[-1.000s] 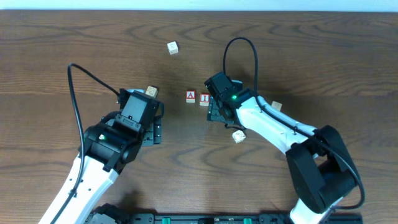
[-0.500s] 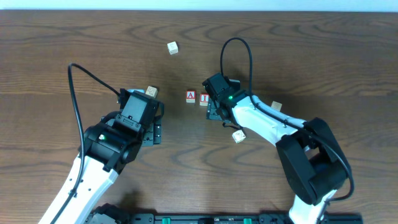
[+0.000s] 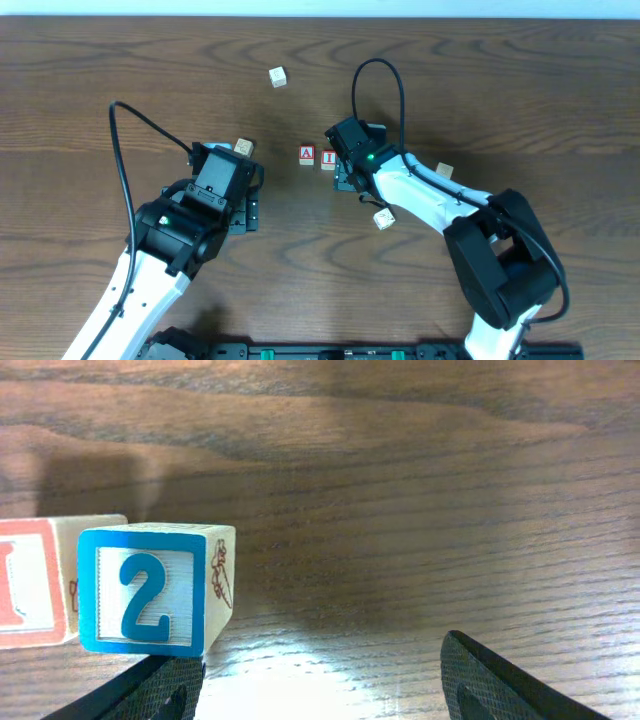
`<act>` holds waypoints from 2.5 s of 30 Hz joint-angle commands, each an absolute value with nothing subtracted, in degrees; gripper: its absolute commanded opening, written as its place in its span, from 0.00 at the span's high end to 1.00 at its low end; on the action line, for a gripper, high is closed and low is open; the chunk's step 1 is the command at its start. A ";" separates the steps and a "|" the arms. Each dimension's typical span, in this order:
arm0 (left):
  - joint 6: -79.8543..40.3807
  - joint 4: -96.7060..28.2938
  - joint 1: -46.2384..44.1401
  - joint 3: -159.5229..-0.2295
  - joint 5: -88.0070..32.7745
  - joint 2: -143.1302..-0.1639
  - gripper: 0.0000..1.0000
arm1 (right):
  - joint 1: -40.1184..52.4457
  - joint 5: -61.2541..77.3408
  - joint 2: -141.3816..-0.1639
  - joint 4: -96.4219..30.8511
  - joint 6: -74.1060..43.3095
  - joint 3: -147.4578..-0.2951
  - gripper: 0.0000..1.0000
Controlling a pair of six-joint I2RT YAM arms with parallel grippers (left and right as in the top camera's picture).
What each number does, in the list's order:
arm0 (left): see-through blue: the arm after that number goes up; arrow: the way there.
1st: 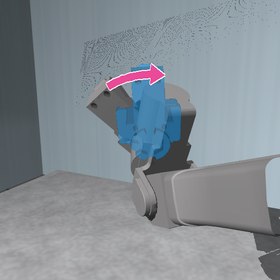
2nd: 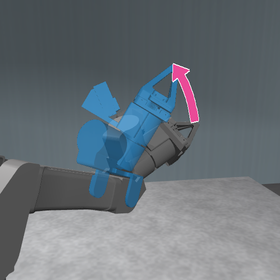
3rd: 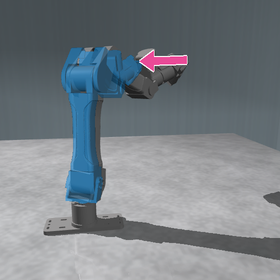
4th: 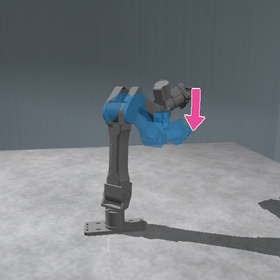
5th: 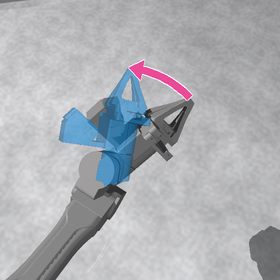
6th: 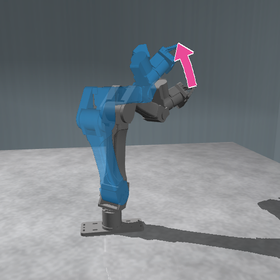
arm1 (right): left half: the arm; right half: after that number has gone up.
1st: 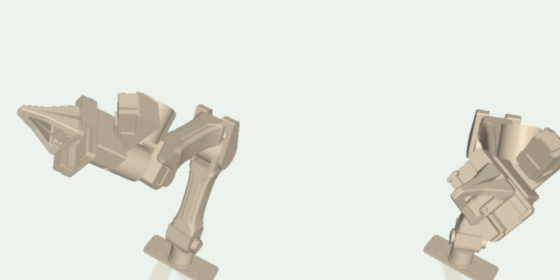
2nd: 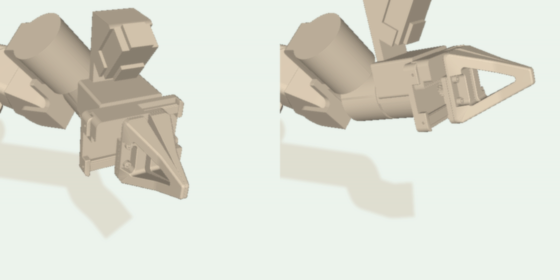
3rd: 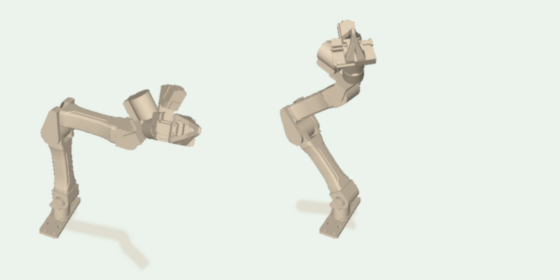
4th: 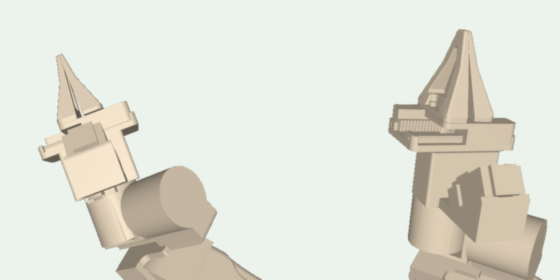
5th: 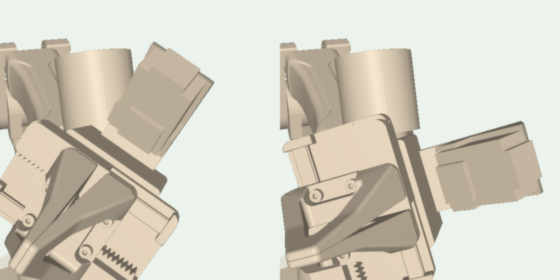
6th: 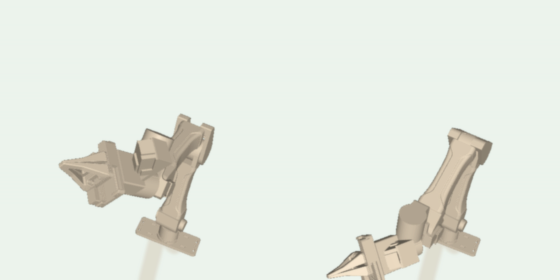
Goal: Spell out Ai2
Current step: 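Open and raise the right gripper above the row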
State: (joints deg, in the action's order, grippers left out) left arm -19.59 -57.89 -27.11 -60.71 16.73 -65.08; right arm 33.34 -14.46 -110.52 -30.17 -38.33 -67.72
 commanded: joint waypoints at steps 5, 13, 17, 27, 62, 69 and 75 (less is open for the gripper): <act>-19.27 -58.06 -26.92 -61.04 17.58 -64.79 0.05 | 33.30 -16.99 -111.02 -29.32 -37.36 -67.29 0.24; -19.25 -58.08 -26.92 -61.04 17.61 -64.79 0.04 | 33.23 -17.08 -111.02 -29.32 -37.19 -67.29 0.25; -19.25 -58.70 -26.92 -61.04 18.55 -64.79 0.05 | 33.45 -14.76 -109.16 -34.15 -38.92 -68.01 0.30; -19.31 -58.41 -26.92 -61.04 18.55 -64.79 0.05 | 32.03 -21.21 -97.51 -37.58 -37.34 -68.14 0.20; -20.82 -56.25 -26.92 -61.04 18.59 -64.79 0.05 | 25.28 -10.22 -109.91 -24.43 -37.89 -68.14 0.59; -22.35 -56.21 -26.92 -61.04 18.57 -64.79 0.05 | 25.67 -8.01 -111.04 -22.85 -37.89 -68.14 0.59; -22.35 -56.18 -26.92 -61.04 18.57 -64.79 0.05 | 27.24 -8.38 -111.04 -22.74 -38.54 -68.14 0.59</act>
State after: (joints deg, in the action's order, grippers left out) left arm -21.26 -56.31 -27.11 -60.71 17.17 -65.08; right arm 26.17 -8.36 -110.32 -22.83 -37.30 -67.85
